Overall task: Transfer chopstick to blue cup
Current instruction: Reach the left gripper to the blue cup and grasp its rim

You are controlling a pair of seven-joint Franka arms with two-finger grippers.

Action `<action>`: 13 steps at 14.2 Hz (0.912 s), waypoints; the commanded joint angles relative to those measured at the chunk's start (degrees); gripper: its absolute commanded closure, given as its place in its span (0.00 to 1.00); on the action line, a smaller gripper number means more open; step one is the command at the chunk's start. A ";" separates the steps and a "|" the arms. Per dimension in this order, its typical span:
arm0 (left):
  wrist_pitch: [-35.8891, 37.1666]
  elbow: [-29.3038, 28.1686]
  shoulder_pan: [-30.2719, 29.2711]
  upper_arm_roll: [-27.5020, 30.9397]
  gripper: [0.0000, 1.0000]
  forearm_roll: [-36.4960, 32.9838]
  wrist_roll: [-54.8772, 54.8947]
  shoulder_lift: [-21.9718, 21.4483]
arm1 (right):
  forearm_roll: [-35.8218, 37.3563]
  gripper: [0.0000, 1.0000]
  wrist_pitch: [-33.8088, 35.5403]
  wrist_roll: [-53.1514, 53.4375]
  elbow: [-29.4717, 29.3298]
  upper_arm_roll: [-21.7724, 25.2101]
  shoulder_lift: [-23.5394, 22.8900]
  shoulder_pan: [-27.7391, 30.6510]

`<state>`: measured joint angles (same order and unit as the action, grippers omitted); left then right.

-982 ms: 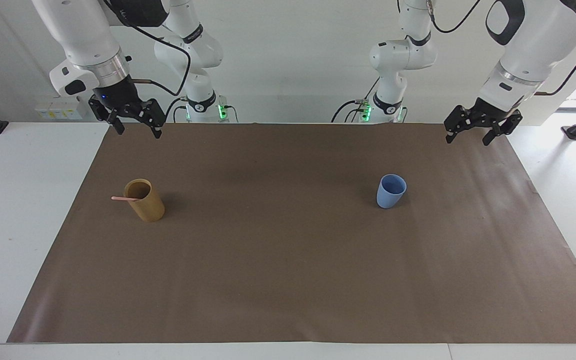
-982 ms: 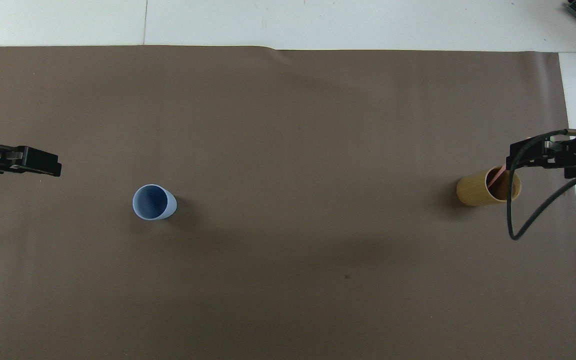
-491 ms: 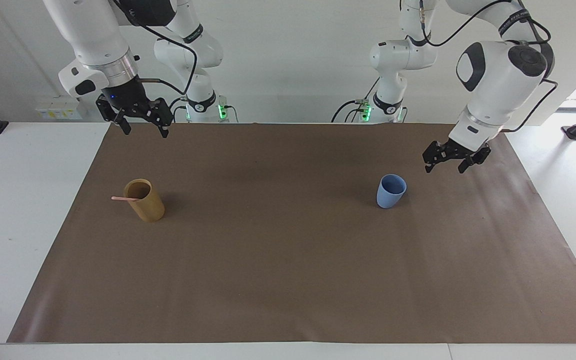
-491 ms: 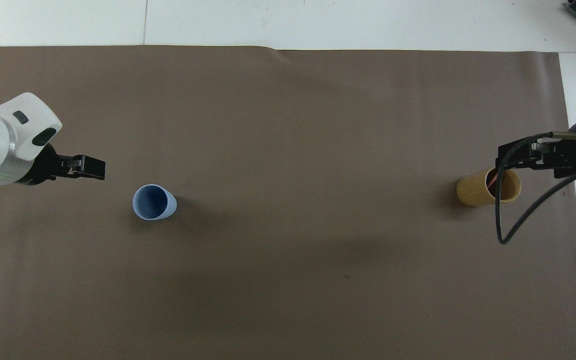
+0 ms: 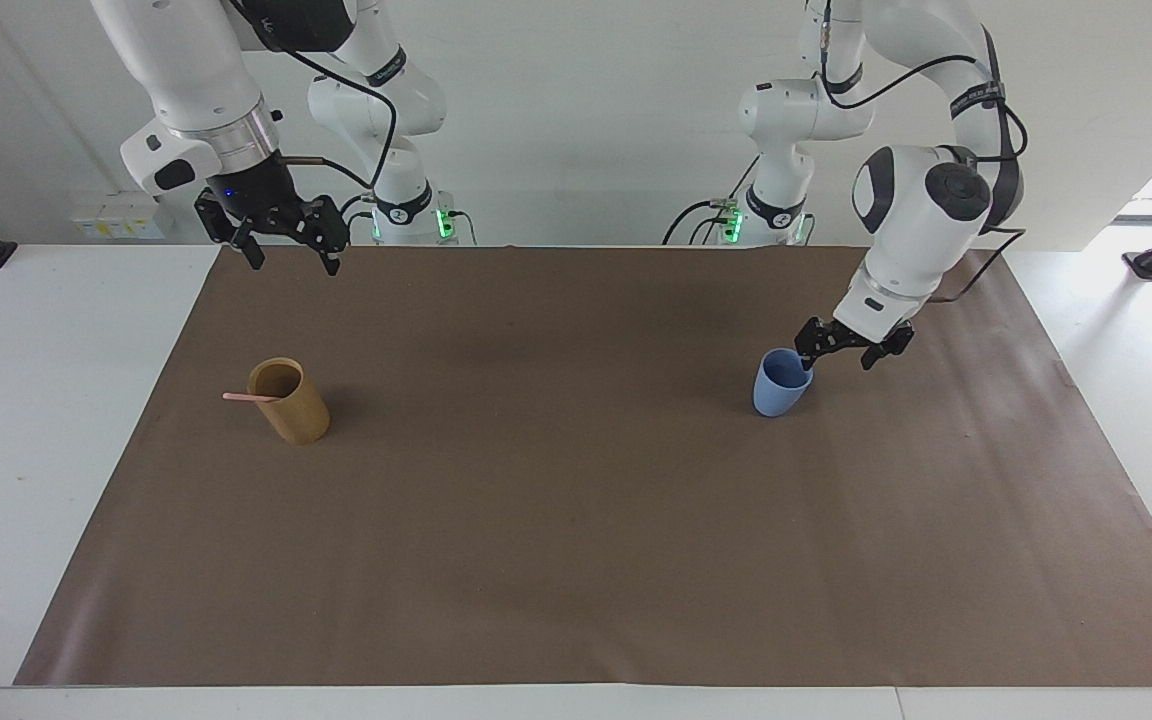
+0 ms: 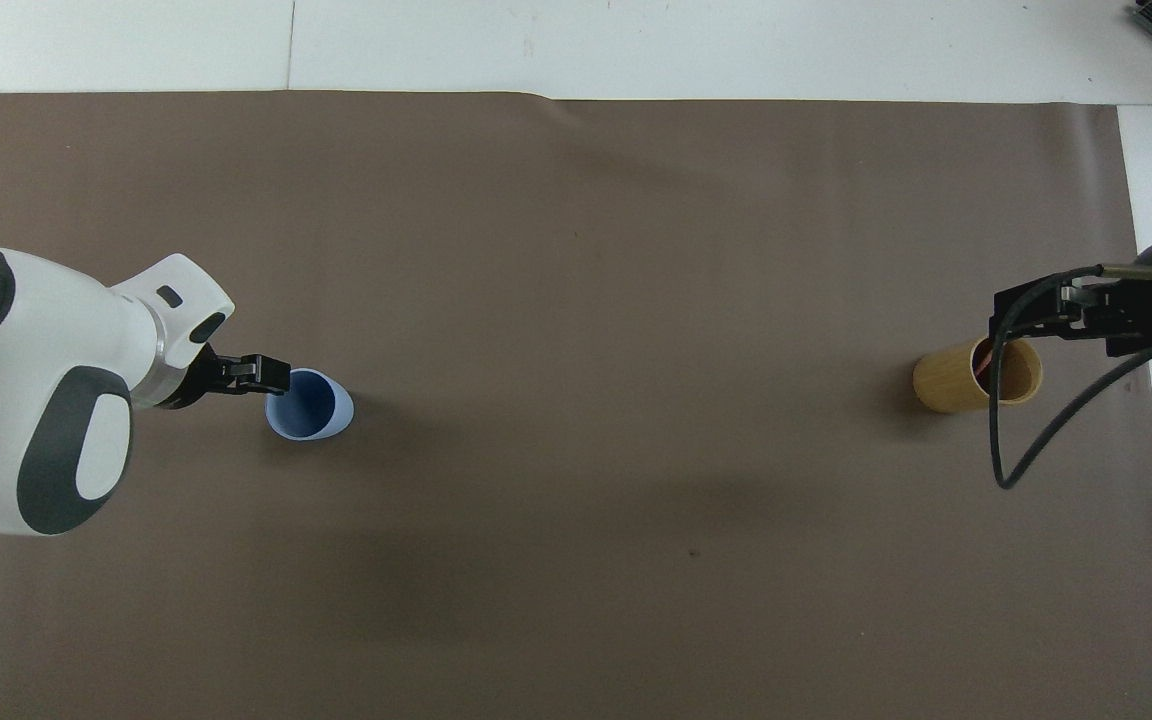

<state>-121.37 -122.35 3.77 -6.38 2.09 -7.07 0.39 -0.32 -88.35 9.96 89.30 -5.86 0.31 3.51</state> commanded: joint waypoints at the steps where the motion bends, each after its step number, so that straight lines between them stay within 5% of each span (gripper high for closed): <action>1: -3.34 -3.41 1.68 0.76 0.00 0.46 -1.37 -0.22 | -1.17 0.00 0.90 -1.51 1.04 0.32 1.18 1.15; 4: -5.72 -5.62 1.68 0.76 0.06 0.55 -1.37 0.40 | -1.17 0.00 0.72 -1.96 1.84 2.08 1.44 0.28; 6: -5.55 -5.53 1.68 0.76 0.92 0.55 -1.20 0.40 | -1.17 0.00 0.37 -1.87 2.10 4.53 1.44 -2.00; 7: -5.55 -5.36 1.68 0.76 1.00 0.55 -0.67 0.40 | -1.17 0.00 0.11 -1.78 2.11 4.89 1.44 -2.27; 13: -4.50 -2.82 2.21 0.76 1.00 0.55 -1.37 1.19 | -1.17 0.00 -0.07 -1.26 1.93 4.90 1.27 -1.57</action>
<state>-125.56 -126.32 4.79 -6.31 2.11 -7.90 1.53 -0.32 -87.72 9.34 89.86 -1.43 0.43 1.73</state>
